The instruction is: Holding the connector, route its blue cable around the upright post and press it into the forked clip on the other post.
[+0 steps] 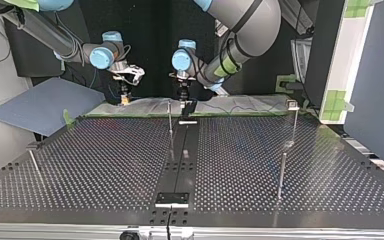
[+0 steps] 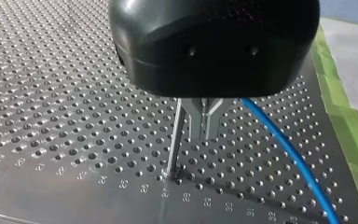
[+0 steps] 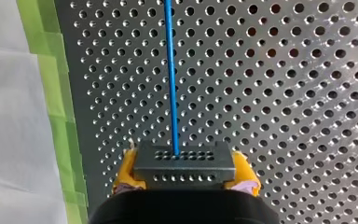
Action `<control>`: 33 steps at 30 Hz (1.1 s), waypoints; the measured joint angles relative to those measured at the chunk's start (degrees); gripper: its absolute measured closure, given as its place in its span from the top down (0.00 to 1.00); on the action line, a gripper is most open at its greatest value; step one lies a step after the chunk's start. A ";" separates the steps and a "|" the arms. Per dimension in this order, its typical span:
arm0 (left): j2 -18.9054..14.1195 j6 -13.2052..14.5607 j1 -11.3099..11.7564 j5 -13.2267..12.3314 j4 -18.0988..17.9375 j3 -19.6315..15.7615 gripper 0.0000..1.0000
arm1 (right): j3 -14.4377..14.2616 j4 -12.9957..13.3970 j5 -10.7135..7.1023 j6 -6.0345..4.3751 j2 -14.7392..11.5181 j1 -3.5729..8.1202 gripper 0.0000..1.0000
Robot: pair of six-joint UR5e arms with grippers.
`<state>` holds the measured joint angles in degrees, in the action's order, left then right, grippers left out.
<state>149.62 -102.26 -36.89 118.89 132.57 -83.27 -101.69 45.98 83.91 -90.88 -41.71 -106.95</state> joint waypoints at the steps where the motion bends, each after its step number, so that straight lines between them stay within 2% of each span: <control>1: 0.00 0.01 0.07 -0.05 0.01 0.05 0.00 | 0.13 -0.10 0.00 0.02 0.00 0.05 0.21; 8: 0.01 0.04 0.80 -1.32 0.46 0.88 0.00 | 0.85 -0.49 -0.05 0.13 0.00 0.34 0.21; 18: 0.00 0.13 1.53 -2.97 3.35 3.47 0.00 | 2.02 -0.90 -0.05 0.15 0.00 0.96 0.21; 19: 0.00 0.13 1.59 -3.16 3.47 3.58 0.02 | 2.18 -0.98 -0.05 0.15 0.00 1.01 0.21; 27: 0.03 -0.02 2.36 -4.40 3.79 3.83 0.02 | 3.56 -1.94 -0.13 0.20 0.02 1.39 0.21; 28: 0.02 -0.03 2.43 -4.41 3.83 3.83 0.06 | 3.61 -2.01 -0.13 0.22 0.02 1.42 0.21; 30: 0.01 -0.05 2.55 -4.43 3.92 3.83 0.06 | 3.68 -2.13 -0.14 0.29 0.02 1.45 0.21; 32: 0.04 -0.07 2.61 -4.47 3.98 3.83 0.35 | 3.71 -2.21 -0.14 0.35 0.02 1.47 0.21; 33: 0.02 -0.09 2.64 -4.55 4.04 3.84 0.35 | 3.71 -2.24 -0.14 0.37 0.02 1.47 0.21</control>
<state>149.64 -102.35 -34.25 114.34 136.61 -79.43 -97.98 43.74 83.77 -90.50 -41.69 -105.48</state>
